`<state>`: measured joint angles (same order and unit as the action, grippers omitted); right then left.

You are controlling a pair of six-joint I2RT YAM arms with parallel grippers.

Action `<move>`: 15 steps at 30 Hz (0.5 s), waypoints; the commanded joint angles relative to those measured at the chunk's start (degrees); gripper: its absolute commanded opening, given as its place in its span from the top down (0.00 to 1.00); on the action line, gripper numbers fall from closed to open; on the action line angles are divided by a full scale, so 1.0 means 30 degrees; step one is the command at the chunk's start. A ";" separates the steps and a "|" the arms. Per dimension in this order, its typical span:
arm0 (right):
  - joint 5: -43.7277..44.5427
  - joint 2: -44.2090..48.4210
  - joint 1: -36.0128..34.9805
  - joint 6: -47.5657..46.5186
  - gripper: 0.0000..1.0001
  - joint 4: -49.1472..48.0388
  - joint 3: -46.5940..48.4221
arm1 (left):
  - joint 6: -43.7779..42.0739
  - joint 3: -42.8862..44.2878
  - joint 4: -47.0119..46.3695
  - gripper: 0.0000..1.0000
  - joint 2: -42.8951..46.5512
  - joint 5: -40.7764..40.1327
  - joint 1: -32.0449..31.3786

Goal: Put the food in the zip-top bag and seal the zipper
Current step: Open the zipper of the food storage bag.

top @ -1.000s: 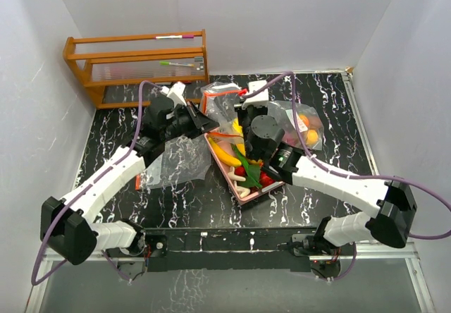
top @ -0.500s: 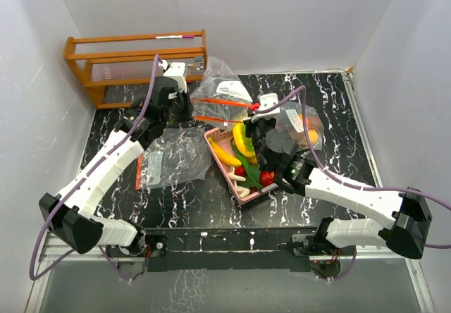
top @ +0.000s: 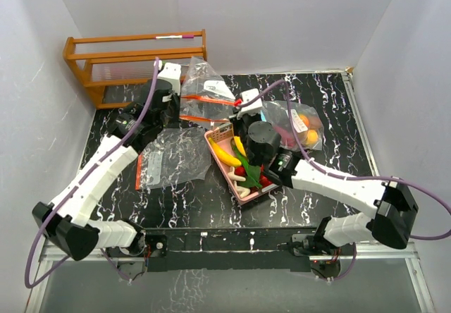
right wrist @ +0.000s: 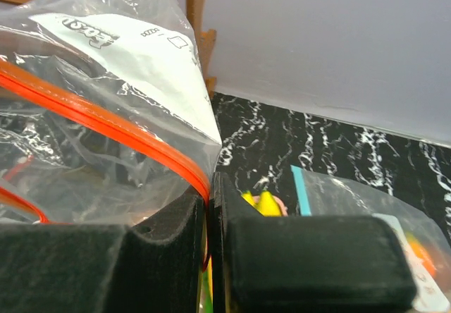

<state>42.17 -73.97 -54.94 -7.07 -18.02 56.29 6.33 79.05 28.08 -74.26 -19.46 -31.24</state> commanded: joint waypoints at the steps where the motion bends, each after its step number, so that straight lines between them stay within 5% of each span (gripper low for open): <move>1: -0.0786 -0.0786 0.0336 0.1798 0.92 0.1582 0.2045 | -0.1105 0.1356 0.1134 1.00 0.2231 -0.2136 0.0454; 7: -0.3855 -0.1894 0.0340 0.5809 0.85 0.3677 0.0788 | -0.0797 0.2313 0.5645 1.00 0.1246 -0.0786 0.0458; 15: -0.6001 -0.1961 0.0325 0.7788 0.37 0.4457 0.0307 | -0.0569 0.1251 0.7859 1.00 0.0438 0.0648 0.0460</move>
<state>26.72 -80.95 -54.57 12.43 -5.34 57.28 4.89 84.73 46.30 -71.94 -19.66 -30.41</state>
